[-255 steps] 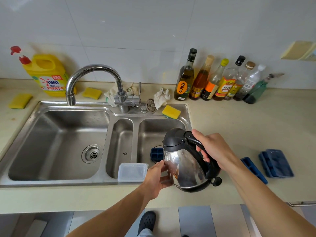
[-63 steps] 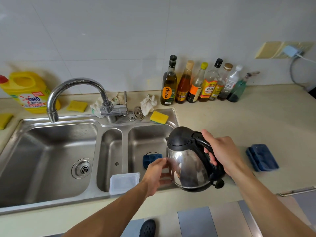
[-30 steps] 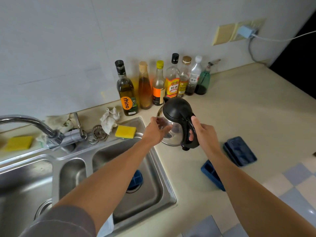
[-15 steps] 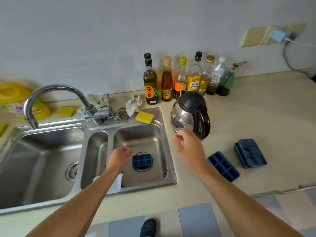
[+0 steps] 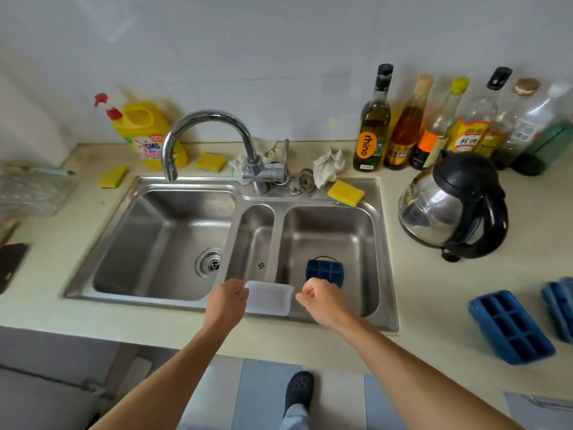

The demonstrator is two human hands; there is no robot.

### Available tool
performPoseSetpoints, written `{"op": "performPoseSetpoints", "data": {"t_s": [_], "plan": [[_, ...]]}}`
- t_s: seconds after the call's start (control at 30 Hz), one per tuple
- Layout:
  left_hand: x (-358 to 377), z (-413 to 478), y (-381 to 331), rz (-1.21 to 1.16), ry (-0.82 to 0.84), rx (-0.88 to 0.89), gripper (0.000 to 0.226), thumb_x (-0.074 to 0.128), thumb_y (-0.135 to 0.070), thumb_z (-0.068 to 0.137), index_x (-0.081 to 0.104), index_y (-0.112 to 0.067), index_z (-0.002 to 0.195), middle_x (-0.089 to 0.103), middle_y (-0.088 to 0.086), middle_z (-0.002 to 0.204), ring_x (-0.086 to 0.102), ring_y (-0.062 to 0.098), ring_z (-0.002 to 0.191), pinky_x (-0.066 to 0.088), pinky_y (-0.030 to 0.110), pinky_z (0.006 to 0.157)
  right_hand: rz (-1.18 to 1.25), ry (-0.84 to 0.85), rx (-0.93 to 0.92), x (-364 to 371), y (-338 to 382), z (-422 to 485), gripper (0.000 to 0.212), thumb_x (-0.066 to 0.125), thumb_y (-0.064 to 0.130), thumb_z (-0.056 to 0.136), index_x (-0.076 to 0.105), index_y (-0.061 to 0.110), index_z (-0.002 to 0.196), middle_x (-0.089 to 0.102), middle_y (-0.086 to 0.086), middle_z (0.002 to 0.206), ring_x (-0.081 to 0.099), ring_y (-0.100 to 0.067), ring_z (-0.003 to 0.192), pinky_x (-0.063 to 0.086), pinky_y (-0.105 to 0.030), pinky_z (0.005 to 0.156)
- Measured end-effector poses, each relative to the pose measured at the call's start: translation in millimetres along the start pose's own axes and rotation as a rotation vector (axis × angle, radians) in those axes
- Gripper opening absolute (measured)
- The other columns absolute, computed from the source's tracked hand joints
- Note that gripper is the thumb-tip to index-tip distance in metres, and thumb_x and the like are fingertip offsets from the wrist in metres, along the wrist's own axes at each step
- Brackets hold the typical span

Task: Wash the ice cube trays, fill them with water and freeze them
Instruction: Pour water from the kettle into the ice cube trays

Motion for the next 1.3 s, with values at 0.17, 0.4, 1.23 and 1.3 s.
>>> {"op": "performPoseSetpoints", "data": {"t_s": [0.17,0.4,1.23,1.3], "plan": [[6.9,12.8,13.1,0.021,0.119,-0.002,0.020,0.053,-0.008,0.094,0.059,-0.012,0.075,0.056,0.007,0.072,0.054,0.025,0.067,0.042,0.030,0.061,0.065,0.077,0.112,28.1,-1.5,17.8,0.035,0.059,0.025,0.100,0.059,-0.002,0.122,0.060,-0.010,0.081,0.056,-0.024,0.072,0.052,-0.044,0.072],[1.4,23.0,17.4,0.037,0.105,0.019,0.014,0.056,-0.023,0.095,0.069,-0.016,0.097,0.069,0.001,0.077,0.061,0.018,0.067,0.043,0.027,0.055,0.148,0.083,0.193,41.5,12.2,24.1,0.014,0.060,0.023,0.096,0.057,0.010,0.099,0.058,-0.005,0.081,0.061,-0.019,0.061,0.050,-0.030,0.054],[137.4,133.4,-123.0,0.132,0.509,0.220,0.016,0.057,-0.008,0.096,0.072,-0.005,0.103,0.072,0.011,0.096,0.070,0.026,0.087,0.061,0.039,0.083,0.240,-0.320,0.407,-46.5,-97.9,86.1,0.020,0.056,0.005,0.099,0.058,0.008,0.119,0.066,-0.010,0.105,0.070,-0.025,0.093,0.062,-0.039,0.080],[153.0,143.7,-121.3,0.200,0.512,0.222,0.019,0.056,-0.007,0.096,0.071,-0.004,0.107,0.068,0.009,0.094,0.065,0.022,0.083,0.056,0.031,0.075,0.236,-0.309,0.431,-39.7,-110.2,98.9,0.021,0.056,0.004,0.098,0.058,0.008,0.118,0.065,-0.008,0.104,0.069,-0.023,0.090,0.061,-0.035,0.075]]}}
Point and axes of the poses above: each hand's wrist, its own z-axis towards the middle knuckle, its own x-axis out of the palm, y = z × x, the point moved 5 cm from there along z, towards the middle knuckle
